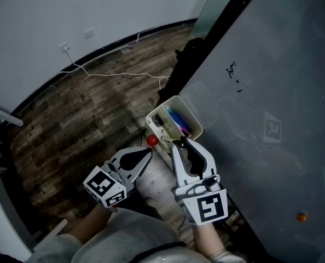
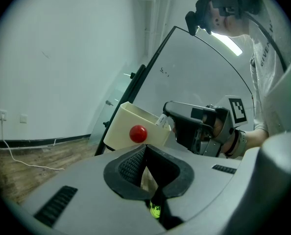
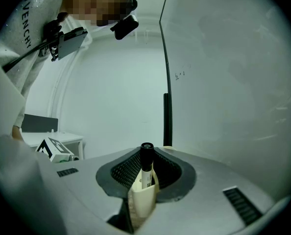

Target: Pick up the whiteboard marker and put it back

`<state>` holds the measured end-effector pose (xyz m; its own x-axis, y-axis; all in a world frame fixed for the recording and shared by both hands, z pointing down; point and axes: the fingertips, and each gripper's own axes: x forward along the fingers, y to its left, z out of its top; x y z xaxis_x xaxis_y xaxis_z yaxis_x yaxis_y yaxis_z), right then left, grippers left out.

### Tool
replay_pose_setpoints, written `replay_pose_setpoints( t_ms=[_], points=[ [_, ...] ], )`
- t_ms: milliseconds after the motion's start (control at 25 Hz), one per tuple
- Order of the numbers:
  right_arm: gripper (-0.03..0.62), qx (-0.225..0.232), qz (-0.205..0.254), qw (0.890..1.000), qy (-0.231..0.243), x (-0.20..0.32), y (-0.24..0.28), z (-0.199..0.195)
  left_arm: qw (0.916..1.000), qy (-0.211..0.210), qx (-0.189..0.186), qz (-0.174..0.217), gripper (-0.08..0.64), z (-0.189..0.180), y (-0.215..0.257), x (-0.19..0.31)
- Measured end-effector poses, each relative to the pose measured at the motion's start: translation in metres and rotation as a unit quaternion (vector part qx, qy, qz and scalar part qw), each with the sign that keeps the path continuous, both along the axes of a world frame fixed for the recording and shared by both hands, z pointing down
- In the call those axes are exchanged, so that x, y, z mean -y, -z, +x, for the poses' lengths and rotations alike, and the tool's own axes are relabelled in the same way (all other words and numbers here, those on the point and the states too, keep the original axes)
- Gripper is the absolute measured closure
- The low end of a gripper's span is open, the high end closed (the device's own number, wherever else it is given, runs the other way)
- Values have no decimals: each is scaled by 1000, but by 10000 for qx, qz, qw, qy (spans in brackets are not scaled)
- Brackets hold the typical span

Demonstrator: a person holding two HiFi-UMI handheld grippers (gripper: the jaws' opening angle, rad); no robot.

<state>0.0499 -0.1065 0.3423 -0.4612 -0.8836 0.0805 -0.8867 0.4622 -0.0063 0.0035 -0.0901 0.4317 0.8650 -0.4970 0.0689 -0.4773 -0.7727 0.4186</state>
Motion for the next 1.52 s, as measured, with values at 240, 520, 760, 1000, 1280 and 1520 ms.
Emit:
replay_pose_setpoints(
  t_ms=[240, 520, 760, 1000, 1280, 1520],
  points=[
    [509, -119, 110, 9998, -109, -4, 1, 1, 10000, 5, -13, -28, 545, 1, -2, 1],
    [509, -281, 162, 9994, -81, -13, -2, -1, 10000, 45, -11, -19, 545, 0, 1, 0],
    [509, -333, 158, 9993, -87, -18, -5, 0, 9999, 100, -7, -9, 546, -1, 1, -2],
    [509, -360, 146, 9992, -88, -24, -9, 2, 9999, 149, -10, -40, 546, -1, -1, -5],
    [509, -373, 107, 9992, -55, -26, -10, 1, 9998, 191, -23, -35, 545, 0, -1, -9],
    [508, -346, 71, 9994, -4, -29, -12, 0, 9997, 247, -36, -45, 545, -1, 1, -13]
  ],
)
